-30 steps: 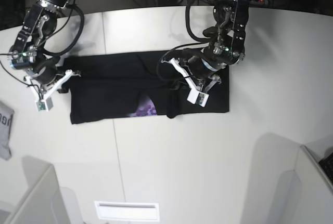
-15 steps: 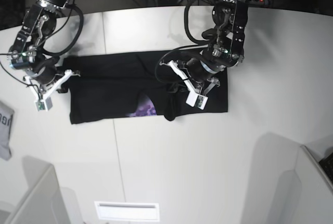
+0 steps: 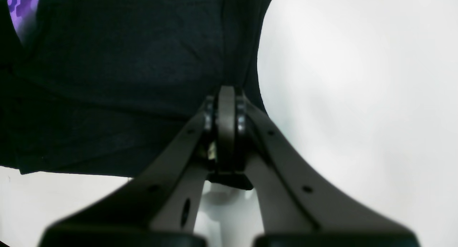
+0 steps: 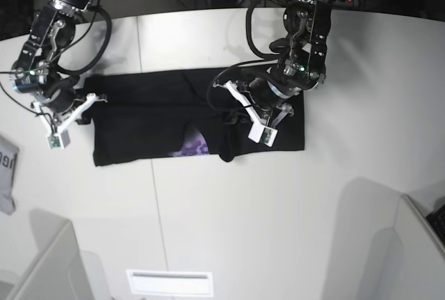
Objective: Fold the T-shirt properly
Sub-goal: 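Grasp the strip end with the left gripper and fold it toward the right gripper, then open the left gripper and raise it off the folded shirt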
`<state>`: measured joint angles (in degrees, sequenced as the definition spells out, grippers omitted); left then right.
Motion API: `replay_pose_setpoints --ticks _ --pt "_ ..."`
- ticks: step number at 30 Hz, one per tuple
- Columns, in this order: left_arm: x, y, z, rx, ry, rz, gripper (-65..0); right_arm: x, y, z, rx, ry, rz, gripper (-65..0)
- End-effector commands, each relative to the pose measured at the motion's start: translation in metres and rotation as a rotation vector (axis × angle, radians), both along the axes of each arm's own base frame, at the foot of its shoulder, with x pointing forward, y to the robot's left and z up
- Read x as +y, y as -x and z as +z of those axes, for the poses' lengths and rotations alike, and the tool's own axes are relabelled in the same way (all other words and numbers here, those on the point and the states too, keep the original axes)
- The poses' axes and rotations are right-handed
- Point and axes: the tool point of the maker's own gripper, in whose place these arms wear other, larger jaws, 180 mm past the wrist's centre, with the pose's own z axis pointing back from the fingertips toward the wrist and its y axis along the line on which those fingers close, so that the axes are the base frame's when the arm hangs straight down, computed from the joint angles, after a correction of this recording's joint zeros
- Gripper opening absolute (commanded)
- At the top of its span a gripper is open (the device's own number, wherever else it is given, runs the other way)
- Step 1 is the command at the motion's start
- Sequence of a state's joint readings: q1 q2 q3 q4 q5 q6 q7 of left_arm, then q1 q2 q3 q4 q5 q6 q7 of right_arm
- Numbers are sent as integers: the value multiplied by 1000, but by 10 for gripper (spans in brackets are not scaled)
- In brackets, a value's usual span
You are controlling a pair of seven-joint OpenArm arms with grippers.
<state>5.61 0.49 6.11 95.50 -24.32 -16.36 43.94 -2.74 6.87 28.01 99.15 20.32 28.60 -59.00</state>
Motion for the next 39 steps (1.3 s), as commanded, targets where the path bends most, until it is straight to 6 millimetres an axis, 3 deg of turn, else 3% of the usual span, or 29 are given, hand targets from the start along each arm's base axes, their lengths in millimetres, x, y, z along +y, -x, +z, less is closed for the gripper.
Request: replay_pose_setpoints --ticks 1,5,7,9,16,19,22,23,26,27,29,33,39 --pt "-5 -8 15 -48 37 2 -558 -4 -10 13 -50 13 8 -650" --pt "-6 -8 16 -48 40 2 -285 -4 -10 13 -50 13 8 -650" --pt "-11 -9 18 -50 57 4 -184 -4 -10 13 -50 13 8 -650" --pt "-18 -9 20 -48 75 5 -135 -4 -9 13 -50 13 6 -650" --pt "-31 -7 35 -74 122 4 -155 -3 -10 13 -52 10 6 -650" --pt "-24 -1 50 -114 123 20 -324 -4 -15 18 -67 11 5 -650" --pt "20 6 49 -140 29 55 -647 -4 -18 19 -39 15 8 -650" --pt "38 9 45 -135 -4 77 -650 -4 -18 20 -17 18 10 -585" --pt "104 16 32 -106 -106 196 -650 -5 -24 26 11 25 14 -236" --pt "125 20 28 -95 -133 240 -650 -5 -26 29 10 26 14 -159" --pt "173 30 24 -74 -198 337 -650 -4 -33 30 1 16 14 -68" --pt "243 52 27 -76 -282 503 -650 -4 -46 10 61 -53 2 -87" --pt "296 81 29 -86 -355 545 -650 -4 -61 -27 135 -164 -26 -117"
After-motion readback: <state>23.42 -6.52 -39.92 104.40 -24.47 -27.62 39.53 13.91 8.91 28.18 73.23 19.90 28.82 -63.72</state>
